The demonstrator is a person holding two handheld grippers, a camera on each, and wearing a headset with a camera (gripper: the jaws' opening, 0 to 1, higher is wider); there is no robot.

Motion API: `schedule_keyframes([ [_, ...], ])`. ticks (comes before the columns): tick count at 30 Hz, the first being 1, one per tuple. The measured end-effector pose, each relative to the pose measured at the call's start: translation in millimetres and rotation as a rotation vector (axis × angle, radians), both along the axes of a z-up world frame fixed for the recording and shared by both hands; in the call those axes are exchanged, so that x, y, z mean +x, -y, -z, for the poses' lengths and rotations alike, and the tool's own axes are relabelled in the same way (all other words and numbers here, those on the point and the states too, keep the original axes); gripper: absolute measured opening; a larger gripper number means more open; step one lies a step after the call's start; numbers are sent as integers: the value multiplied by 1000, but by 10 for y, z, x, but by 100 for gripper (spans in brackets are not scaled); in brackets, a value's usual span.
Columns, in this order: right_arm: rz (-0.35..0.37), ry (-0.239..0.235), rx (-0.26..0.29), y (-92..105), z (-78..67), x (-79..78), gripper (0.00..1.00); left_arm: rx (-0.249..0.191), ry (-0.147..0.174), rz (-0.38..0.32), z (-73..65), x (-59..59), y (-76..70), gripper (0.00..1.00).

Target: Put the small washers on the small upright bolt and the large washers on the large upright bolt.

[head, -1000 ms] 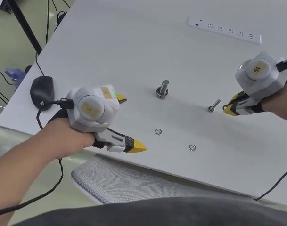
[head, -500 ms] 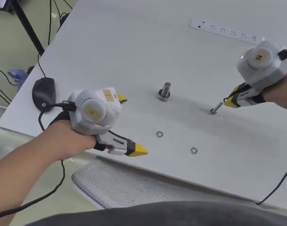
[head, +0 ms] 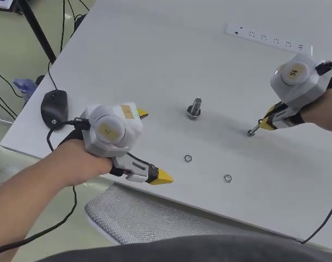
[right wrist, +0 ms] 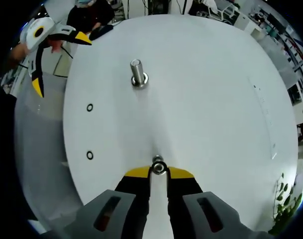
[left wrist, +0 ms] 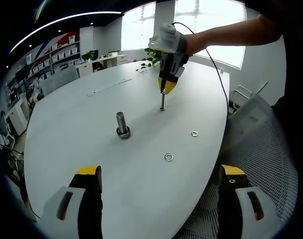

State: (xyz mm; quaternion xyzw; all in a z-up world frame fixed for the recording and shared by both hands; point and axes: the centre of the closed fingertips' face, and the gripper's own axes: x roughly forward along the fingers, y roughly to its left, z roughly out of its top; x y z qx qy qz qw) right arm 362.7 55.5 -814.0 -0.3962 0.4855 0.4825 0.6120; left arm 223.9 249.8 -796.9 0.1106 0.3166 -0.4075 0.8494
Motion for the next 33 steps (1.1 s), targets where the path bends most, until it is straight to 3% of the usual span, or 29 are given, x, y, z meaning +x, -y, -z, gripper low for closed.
schedule_keyframes([
  [12,-14,-12,-25,9,136,-7,12,-6,-8,-11,28,26,-29,94],
  [33,-41,-24,-42,-17,398,-48,12,-9,-24,-11,36,-27,1,92],
])
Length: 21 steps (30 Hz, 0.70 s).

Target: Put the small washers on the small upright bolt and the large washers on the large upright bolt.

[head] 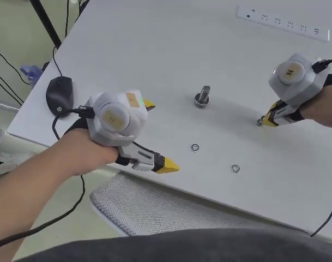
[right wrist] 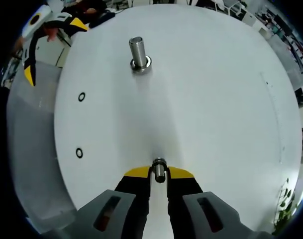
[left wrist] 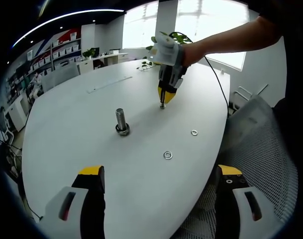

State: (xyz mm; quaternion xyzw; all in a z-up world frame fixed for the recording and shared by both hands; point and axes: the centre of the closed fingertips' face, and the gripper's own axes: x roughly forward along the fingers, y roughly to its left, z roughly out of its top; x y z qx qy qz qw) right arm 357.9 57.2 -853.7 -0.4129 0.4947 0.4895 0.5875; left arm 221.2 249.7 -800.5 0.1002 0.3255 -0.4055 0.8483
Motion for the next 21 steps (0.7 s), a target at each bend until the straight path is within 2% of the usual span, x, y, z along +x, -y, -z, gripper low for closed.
schedule_keyframes([
  [14,-12,0,1,12,79,8,13,5,-17,-8,23,-45,-11,91],
  [21,-35,4,-21,14,85,16,13,3,-18,-6,17,-36,-2,90],
])
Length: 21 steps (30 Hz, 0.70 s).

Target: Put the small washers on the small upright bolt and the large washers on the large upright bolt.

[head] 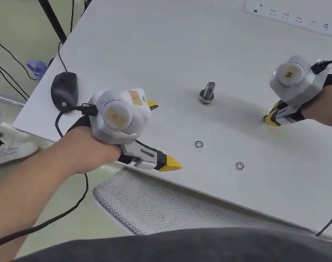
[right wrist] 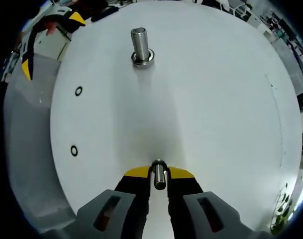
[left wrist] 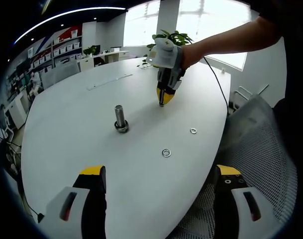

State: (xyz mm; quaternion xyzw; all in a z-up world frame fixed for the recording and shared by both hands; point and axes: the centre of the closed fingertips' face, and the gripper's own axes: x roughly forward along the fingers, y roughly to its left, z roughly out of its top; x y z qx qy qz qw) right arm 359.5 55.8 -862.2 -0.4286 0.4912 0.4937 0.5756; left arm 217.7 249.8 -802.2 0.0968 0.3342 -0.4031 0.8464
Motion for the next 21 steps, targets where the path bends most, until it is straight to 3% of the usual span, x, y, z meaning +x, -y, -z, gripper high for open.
schedule_keyframes([
  [21,9,3,15,-20,-31,32,21,-5,-2,13,-7,-27,12,88],
])
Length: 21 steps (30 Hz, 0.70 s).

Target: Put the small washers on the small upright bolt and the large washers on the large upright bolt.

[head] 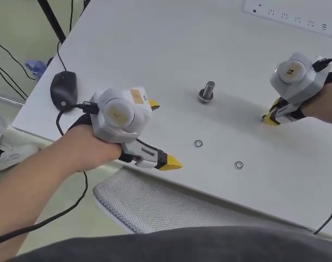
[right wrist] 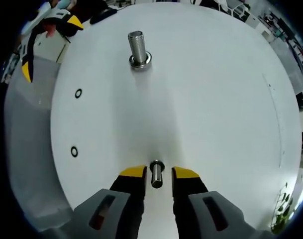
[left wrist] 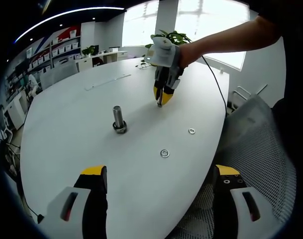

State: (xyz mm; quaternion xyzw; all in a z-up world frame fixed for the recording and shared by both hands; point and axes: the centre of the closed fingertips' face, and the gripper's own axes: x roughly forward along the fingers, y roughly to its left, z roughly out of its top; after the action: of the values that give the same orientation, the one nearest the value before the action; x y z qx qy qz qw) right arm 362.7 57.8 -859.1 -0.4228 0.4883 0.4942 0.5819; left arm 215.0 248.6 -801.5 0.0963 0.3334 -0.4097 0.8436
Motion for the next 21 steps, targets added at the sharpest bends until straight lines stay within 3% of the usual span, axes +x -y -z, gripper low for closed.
schedule_keyframes([
  [13,-48,19,46,-155,-202,-44,28,-1,22,4,-75,18,1,88],
  [21,-82,30,81,-244,-361,-153,32,7,28,8,-90,16,-29,88],
])
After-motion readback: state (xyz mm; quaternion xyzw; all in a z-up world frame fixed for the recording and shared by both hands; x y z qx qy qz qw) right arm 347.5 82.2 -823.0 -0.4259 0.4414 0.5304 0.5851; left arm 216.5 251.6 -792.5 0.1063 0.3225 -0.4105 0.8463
